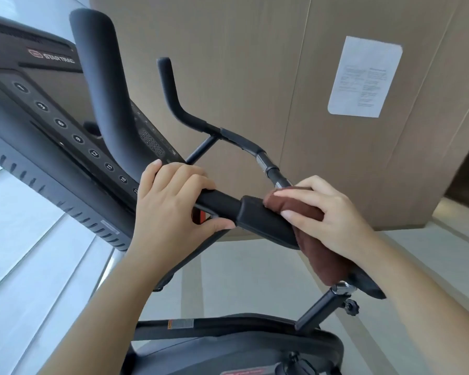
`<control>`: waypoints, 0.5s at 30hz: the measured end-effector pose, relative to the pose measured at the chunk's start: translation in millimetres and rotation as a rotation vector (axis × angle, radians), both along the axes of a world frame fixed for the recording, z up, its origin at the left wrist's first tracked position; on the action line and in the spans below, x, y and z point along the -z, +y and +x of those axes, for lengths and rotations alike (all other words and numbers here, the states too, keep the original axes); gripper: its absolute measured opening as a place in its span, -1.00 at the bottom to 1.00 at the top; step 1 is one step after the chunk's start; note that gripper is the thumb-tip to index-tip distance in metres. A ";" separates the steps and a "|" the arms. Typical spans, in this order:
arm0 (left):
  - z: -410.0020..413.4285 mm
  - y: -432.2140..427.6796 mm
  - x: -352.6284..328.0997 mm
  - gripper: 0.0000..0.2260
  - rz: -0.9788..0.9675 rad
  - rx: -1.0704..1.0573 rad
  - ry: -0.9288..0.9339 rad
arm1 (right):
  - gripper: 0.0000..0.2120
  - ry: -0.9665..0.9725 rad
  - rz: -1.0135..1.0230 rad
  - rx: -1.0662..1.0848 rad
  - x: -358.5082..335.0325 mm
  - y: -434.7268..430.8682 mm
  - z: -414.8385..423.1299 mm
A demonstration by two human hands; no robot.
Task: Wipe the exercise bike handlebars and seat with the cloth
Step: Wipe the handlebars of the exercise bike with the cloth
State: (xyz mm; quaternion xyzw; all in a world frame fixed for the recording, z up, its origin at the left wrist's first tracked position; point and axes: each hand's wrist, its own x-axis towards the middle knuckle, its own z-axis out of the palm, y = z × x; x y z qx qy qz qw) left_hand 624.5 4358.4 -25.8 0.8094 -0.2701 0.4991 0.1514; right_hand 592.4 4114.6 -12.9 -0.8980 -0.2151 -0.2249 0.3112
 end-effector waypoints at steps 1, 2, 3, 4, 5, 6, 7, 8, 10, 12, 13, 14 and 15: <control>-1.7 -1.9 -0.5 -0.48 -0.007 -0.016 0.010 | -0.73 0.014 -0.027 -0.048 -6.6 7.0 8.9; -3.5 -4.6 -0.8 -0.45 -0.016 -0.031 0.017 | -0.74 0.026 -0.056 -0.094 -12.9 14.5 17.1; -5.4 -7.7 -0.4 -0.43 -0.022 -0.047 0.024 | -0.74 0.037 -0.076 -0.138 -17.4 20.5 23.6; -7.3 -11.2 0.7 -0.40 -0.023 -0.068 0.032 | -0.73 0.054 -0.080 -0.184 -19.7 22.4 27.5; -9.0 -15.0 2.2 -0.37 -0.019 -0.098 0.039 | -0.72 0.071 -0.080 -0.230 -19.4 17.7 29.5; -10.3 -18.3 3.4 -0.34 -0.014 -0.131 0.043 | -0.70 0.079 -0.093 -0.274 -16.5 6.5 30.3; -11.4 -21.2 4.1 -0.32 -0.011 -0.158 0.046 | -0.68 0.081 -0.122 -0.308 -11.8 -9.9 29.7; -12.0 -23.6 4.0 -0.31 -0.014 -0.174 0.050 | -0.67 0.080 -0.148 -0.330 -6.1 -29.3 29.1; -12.0 -27.2 2.3 -0.29 -0.044 -0.182 0.062 | -0.66 0.087 -0.149 -0.348 4.1 -63.9 29.0; -12.0 -29.4 0.5 -0.26 -0.082 -0.183 0.075 | -0.67 0.091 -0.117 -0.367 7.5 -77.8 34.8; -11.8 -30.2 0.3 -0.25 -0.094 -0.185 0.085 | -0.68 0.081 -0.114 -0.388 5.5 -74.3 40.4; -12.0 -31.0 0.1 -0.24 -0.102 -0.188 0.097 | -0.69 0.064 -0.118 -0.420 0.9 -64.4 46.8; -12.9 -32.0 -0.2 -0.22 -0.109 -0.193 0.110 | -0.70 0.047 -0.120 -0.467 -6.1 -49.4 53.2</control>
